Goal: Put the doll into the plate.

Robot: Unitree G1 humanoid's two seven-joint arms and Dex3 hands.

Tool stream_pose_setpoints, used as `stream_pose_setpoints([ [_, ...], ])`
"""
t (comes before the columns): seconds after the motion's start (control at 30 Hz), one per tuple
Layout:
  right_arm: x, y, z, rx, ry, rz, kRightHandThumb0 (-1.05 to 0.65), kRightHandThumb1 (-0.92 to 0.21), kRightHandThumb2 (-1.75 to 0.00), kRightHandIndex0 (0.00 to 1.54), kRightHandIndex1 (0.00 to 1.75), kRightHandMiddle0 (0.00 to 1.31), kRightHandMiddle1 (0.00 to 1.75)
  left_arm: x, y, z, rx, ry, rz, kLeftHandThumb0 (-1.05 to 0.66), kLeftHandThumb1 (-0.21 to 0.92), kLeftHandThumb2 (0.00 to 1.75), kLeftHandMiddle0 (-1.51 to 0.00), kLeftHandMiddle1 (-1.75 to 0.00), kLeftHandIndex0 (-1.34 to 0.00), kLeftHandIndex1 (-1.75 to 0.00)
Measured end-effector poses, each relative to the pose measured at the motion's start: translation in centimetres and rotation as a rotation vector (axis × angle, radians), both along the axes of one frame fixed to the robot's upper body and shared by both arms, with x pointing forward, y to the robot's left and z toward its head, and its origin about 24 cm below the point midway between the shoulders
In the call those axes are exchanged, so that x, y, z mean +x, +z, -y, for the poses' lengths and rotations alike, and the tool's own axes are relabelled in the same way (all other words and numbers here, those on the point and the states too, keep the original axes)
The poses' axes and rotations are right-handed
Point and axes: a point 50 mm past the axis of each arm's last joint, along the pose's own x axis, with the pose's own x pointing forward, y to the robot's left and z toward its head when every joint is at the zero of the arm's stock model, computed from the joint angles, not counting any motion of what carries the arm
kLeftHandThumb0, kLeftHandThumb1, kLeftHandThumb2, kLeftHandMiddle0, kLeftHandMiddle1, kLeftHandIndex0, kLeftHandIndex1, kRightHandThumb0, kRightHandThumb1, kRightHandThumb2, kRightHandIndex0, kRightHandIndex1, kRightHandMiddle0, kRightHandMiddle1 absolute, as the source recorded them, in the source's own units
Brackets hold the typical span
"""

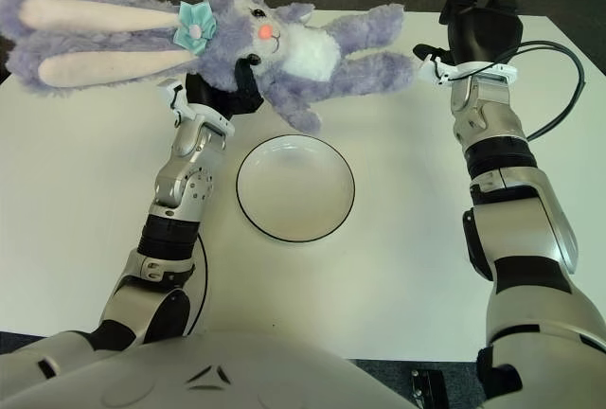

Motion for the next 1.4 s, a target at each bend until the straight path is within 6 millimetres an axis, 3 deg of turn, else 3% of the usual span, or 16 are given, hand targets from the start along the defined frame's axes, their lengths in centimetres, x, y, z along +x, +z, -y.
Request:
stream_pose_setpoints([
  [0.03,0.0,-0.2,0.0,0.006,-0.003,-0.006,0.00,-0.89,-0.55,0.25,1.61,0.12,1.73,0.0,-0.2,-0.2,0.006,-0.007,-0.004,0.00,0.04,1.63,-0.83,-1.71,-0.59,-1.75],
  [0.07,0.0,-0.4,0.0,0.010,-0.004,-0.010,-0.01,-0.79,-0.67,0.23,1.53,0.10,1.67,0.0,-0.4,-0.3,0.010,-0.012,-0.007,0.00,0.04,1.63,-0.83,-1.71,-0.59,-1.75],
  [0.13,0.1,-0.8,-0.1,0.019,-0.006,-0.021,-0.03,-0.50,-1.07,0.19,1.30,0.04,1.51,-0.1,-0.8,-0.6,0.022,-0.026,-0.022,0.00,0.04,1.62,-0.82,-1.71,-0.59,-1.75],
  [0.17,0.1,-1.0,-0.1,0.022,-0.008,-0.026,-0.04,-0.42,-1.17,0.17,1.24,0.02,1.47,-0.1,-1.0,-0.8,0.028,-0.033,-0.034,0.00,0.05,1.62,-0.82,-1.71,-0.58,-1.75],
  [0.3,0.1,-1.3,-0.1,0.027,-0.013,-0.038,-0.07,-0.33,-1.29,0.17,1.12,0.01,1.41,-0.3,-1.5,-1.4,0.040,-0.043,-0.080,0.00,0.05,1.62,-0.82,-1.71,-0.58,-1.75],
  [0.83,0.5,-1.2,-0.2,0.037,-0.027,-0.046,-0.08,-0.29,-1.34,0.14,1.06,0.00,1.45,-1.8,-1.4,-3.4,0.078,-0.033,-0.191,0.00,0.07,1.60,-0.82,-1.70,-0.57,-1.75],
  [1.4,0.6,-1.6,-0.3,0.036,-0.044,-0.074,0.01,-0.24,-1.40,0.08,1.49,0.00,1.57,-3.6,-1.5,-5.0,0.061,-0.062,-0.284,0.00,0.11,1.54,-0.79,-1.69,-0.53,-1.75],
])
